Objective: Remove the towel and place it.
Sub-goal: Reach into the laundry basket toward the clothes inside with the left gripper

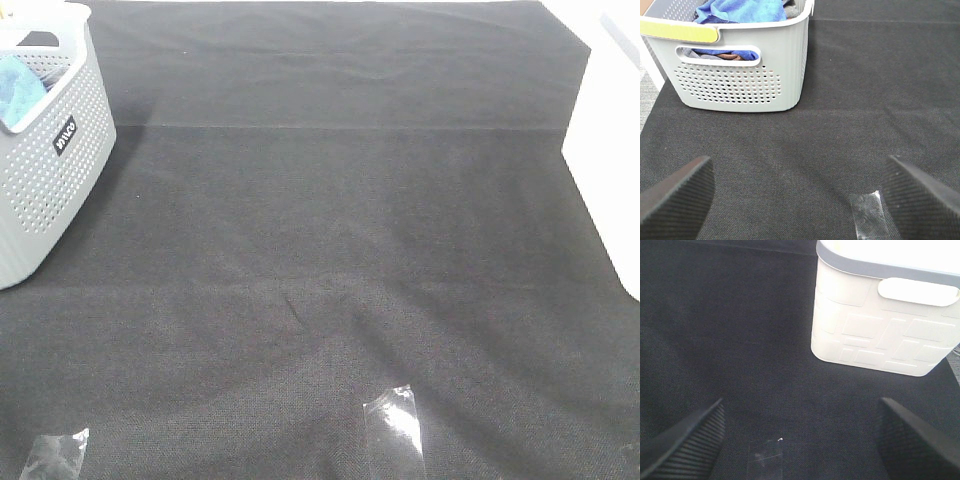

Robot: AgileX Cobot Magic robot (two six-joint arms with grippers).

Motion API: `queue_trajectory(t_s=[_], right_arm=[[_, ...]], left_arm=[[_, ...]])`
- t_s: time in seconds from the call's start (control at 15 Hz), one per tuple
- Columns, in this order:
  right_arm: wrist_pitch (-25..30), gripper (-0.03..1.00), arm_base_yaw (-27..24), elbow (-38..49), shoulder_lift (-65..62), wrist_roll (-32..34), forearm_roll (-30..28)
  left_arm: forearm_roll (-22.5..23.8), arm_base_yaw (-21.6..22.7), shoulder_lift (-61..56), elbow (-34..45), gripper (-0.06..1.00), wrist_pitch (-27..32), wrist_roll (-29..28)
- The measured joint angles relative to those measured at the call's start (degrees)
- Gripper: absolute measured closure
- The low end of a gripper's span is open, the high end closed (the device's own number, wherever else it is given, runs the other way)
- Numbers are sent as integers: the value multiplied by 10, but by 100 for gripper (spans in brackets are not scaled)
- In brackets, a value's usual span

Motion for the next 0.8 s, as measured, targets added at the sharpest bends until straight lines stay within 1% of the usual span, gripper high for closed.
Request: queue_trajectory(t_s=[0.8], right_arm=[[0,20,0,0,0,0,0]], left_arm=[[0,0,0,0,11,0,0]])
